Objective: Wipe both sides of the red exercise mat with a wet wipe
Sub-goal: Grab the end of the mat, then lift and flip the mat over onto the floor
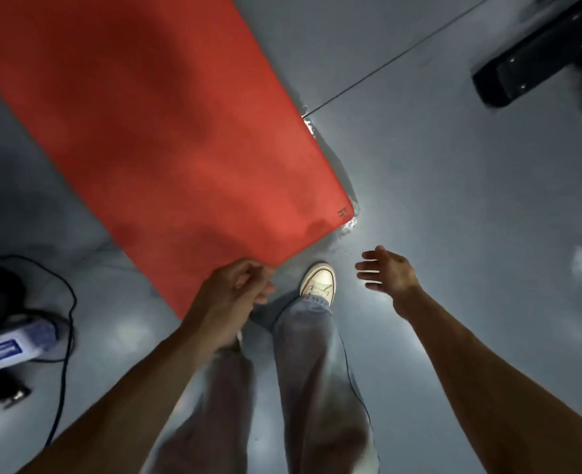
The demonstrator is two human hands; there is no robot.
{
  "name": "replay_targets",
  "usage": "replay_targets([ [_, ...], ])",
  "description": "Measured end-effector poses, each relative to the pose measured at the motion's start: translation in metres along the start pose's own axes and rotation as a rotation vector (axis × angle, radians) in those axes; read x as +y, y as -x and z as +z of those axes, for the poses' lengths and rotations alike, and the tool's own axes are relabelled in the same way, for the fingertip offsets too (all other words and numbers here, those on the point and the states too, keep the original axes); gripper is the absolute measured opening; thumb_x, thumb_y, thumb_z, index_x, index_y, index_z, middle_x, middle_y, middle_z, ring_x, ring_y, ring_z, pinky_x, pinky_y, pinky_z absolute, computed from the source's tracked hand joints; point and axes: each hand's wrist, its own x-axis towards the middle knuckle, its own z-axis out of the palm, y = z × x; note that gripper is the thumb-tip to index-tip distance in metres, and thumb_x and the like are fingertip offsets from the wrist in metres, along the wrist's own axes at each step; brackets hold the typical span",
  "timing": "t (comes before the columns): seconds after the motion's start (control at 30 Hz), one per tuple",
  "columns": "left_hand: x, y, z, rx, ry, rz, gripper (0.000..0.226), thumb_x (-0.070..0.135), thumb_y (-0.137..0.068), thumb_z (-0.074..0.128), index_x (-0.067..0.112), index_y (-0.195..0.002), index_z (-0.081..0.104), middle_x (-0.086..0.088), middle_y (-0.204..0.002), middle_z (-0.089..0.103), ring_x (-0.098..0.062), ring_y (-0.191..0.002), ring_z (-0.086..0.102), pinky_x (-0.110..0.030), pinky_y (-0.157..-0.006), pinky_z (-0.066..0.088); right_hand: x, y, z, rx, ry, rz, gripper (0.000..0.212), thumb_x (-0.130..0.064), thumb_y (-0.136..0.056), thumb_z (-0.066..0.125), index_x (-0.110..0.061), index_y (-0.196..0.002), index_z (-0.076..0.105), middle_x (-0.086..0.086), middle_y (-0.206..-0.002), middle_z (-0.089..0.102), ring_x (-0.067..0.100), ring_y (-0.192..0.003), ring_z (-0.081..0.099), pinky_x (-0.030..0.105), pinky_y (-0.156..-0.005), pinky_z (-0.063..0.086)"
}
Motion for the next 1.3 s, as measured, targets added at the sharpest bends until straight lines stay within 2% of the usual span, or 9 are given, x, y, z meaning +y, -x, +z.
replay_targets([
  [0.23, -0.089, -0.067, 0.026, 0.125, 0.128, -0.105, 0.016, 0.020, -0.103, 0.057, 0.021, -0.094, 0.070, -0.002, -0.083, 0.077, -0.007, -0.066, 0.068, -0.019, -0.063, 0.050, -0.012, -0.130, 0.037, 0.055, 0.393, -0.135, 0.020, -0.036, -0.090, 0.066, -0.016, -0.094, 0.069, 0.007, -0.088, 0.065, 0.023, -0.080, 0.061, 0.037, -0.077, 0.047],
  [0.4, -0.150, -0.111, 0.042, 0.151, 0.218, -0.130, 0.018, 0.019, -0.101, 0.060, 0.026, -0.087, 0.068, 0.003, -0.075, 0.075, -0.008, -0.065, 0.069, -0.020, -0.061, 0.049, -0.024, -0.191, 0.077, 0.150, 0.541, -0.301, 0.063, -0.045, -0.081, 0.068, -0.015, -0.134, 0.053, 0.013, -0.129, 0.063, 0.034, -0.116, 0.060, 0.042, -0.102, 0.046],
  [0.67, -0.177, -0.140, 0.044, 0.129, 0.193, -0.090, 0.013, 0.029, -0.097, 0.058, 0.031, -0.089, 0.068, 0.008, -0.081, 0.077, -0.014, -0.073, 0.074, -0.026, -0.070, 0.051, -0.021, -0.252, 0.068, 0.211, 0.625, -0.290, 0.110, -0.090, -0.033, 0.078, -0.024, -0.121, 0.062, 0.004, -0.115, 0.066, 0.026, -0.100, 0.068, 0.041, -0.090, 0.058],
  [0.8, -0.163, -0.119, 0.034, 0.140, 0.211, -0.092, 0.015, 0.024, -0.098, 0.058, 0.031, -0.089, 0.068, 0.008, -0.081, 0.077, -0.011, -0.071, 0.073, -0.027, -0.069, 0.050, -0.050, -0.171, 0.073, 0.061, 0.540, -0.328, 0.063, -0.049, -0.066, 0.090, -0.012, -0.113, 0.072, -0.001, -0.089, 0.077, 0.013, -0.075, 0.074, 0.028, -0.064, 0.060],
  [0.87, -0.144, -0.095, 0.027, 0.156, 0.229, -0.081, 0.016, 0.020, -0.097, 0.060, 0.030, -0.089, 0.069, 0.007, -0.081, 0.077, -0.008, -0.070, 0.073, -0.024, -0.066, 0.049, -0.065, -0.126, 0.072, -0.051, 0.549, -0.267, 0.054, -0.034, -0.069, 0.091, -0.010, -0.114, 0.073, 0.000, -0.090, 0.079, 0.016, -0.080, 0.076, 0.034, -0.070, 0.063],
  [0.97, -0.109, -0.045, 0.006, 0.192, 0.295, 0.012, 0.014, 0.017, -0.092, 0.066, 0.029, -0.089, 0.072, 0.005, -0.082, 0.076, -0.010, -0.076, 0.073, -0.028, -0.071, 0.055, -0.094, -0.049, 0.083, -0.130, 0.599, -0.242, 0.059, -0.035, -0.064, 0.092, -0.014, -0.115, 0.073, 0.005, -0.098, 0.078, 0.025, -0.090, 0.076, 0.047, -0.084, 0.061],
  [1.1, -0.046, 0.035, -0.048, 0.248, 0.336, 0.150, 0.013, 0.021, -0.088, 0.066, 0.031, -0.093, 0.073, 0.005, -0.083, 0.075, -0.020, -0.082, 0.073, -0.043, -0.083, 0.060, -0.133, 0.081, 0.108, -0.150, 0.676, -0.287, 0.037, -0.030, -0.077, 0.085, -0.012, -0.108, 0.074, 0.008, -0.089, 0.078, 0.023, -0.072, 0.075, 0.031, -0.055, 0.058],
  [1.2, 0.012, 0.103, -0.097, 0.309, 0.322, 0.230, 0.014, 0.025, -0.087, 0.065, 0.037, -0.091, 0.071, 0.005, -0.081, 0.074, -0.015, -0.074, 0.070, -0.034, -0.076, 0.055, -0.160, 0.182, 0.135, -0.140, 0.728, -0.359, 0.047, -0.039, -0.069, 0.086, -0.011, -0.104, 0.074, 0.010, -0.087, 0.078, 0.033, -0.079, 0.075, 0.047, -0.069, 0.063],
  [1.3, 0.057, 0.167, -0.140, 0.381, 0.255, 0.306, 0.013, 0.032, -0.087, 0.067, 0.044, -0.092, 0.069, 0.008, -0.085, 0.073, -0.007, -0.077, 0.068, -0.029, -0.080, 0.055, -0.182, 0.278, 0.167, -0.141, 0.745, -0.437, 0.047, -0.040, -0.066, 0.083, -0.010, -0.100, 0.073, 0.009, -0.088, 0.077, 0.027, -0.077, 0.075, 0.041, -0.071, 0.063],
])
